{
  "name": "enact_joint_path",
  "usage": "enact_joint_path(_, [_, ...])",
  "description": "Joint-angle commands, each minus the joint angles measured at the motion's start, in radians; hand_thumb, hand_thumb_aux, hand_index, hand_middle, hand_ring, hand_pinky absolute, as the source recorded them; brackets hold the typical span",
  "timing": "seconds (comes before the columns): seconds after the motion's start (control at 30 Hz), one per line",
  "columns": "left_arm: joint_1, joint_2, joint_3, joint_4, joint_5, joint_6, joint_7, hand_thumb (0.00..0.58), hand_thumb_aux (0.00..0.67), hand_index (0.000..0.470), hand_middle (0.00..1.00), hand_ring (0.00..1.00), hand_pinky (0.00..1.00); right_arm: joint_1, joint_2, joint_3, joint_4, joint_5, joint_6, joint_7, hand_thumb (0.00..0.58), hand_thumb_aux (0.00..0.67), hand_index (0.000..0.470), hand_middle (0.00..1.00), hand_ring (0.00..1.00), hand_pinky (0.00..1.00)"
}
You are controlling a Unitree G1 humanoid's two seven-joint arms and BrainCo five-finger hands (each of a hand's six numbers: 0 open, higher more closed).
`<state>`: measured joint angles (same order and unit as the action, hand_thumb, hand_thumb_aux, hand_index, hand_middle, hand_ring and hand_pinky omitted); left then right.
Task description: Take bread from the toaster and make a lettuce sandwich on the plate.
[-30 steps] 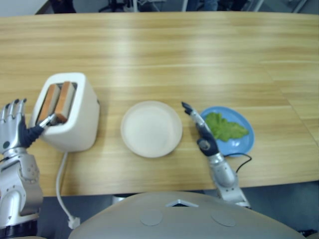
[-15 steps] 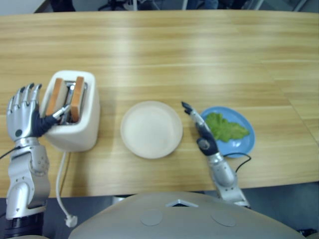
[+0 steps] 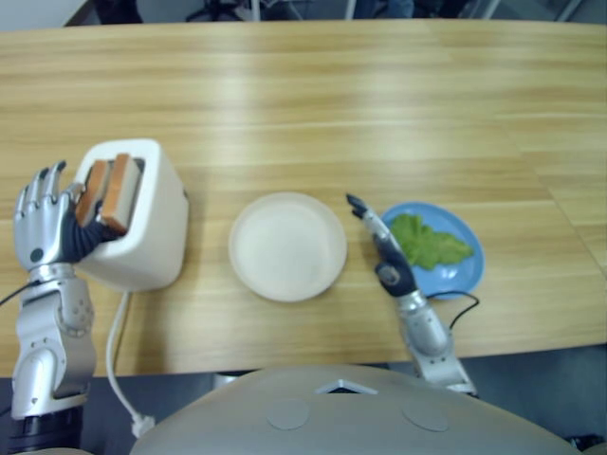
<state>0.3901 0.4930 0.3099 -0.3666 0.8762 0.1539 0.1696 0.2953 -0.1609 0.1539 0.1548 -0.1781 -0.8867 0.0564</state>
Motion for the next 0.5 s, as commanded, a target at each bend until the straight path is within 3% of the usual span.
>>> enact_joint_path(0.03, [0.014,-0.004,-0.02,0.031,-0.008,0.003,-0.027,0.58,0.67,0.46,0.0,0.0,0.0,0.002,-0.004,-0.009,0.002,0.001,0.003,-0.001,0.0,0.0,0.0,0.0,0.0,0.0])
enact_joint_path(0.33, [-0.008,-0.028,0.038,0.024,-0.156,-0.048,-0.002,0.58,0.67,0.46,0.0,0.0,0.0,-0.001,-0.004,-0.011,0.008,0.001,0.0,-0.003,0.0,0.0,0.0,0.0,0.0,0.0])
enact_joint_path(0.37, [-0.013,-0.035,0.046,0.021,-0.184,-0.06,0.002,0.58,0.67,0.46,0.24,0.24,0.24,-0.002,-0.004,-0.012,0.01,0.001,0.0,-0.004,0.0,0.0,0.0,0.0,0.0,0.0])
enact_joint_path(0.4, [-0.015,-0.037,0.052,0.021,-0.201,-0.072,0.007,0.58,0.67,0.46,0.75,0.75,0.75,-0.004,-0.004,-0.012,0.011,0.001,0.0,-0.004,0.0,0.0,0.0,0.0,0.0,0.0])
enact_joint_path(0.43, [-0.021,-0.042,0.06,0.025,-0.228,-0.088,0.009,0.58,0.67,0.46,1.0,1.0,1.0,-0.005,-0.003,-0.012,0.012,0.0,-0.001,-0.004,0.0,0.0,0.0,0.0,0.0,0.0])
enact_joint_path(0.5, [-0.03,-0.05,0.076,0.03,-0.281,-0.118,0.011,0.58,0.67,0.46,1.0,1.0,1.0,-0.007,-0.003,-0.013,0.015,0.0,-0.001,-0.005,0.0,0.0,0.0,0.0,0.0,0.0])
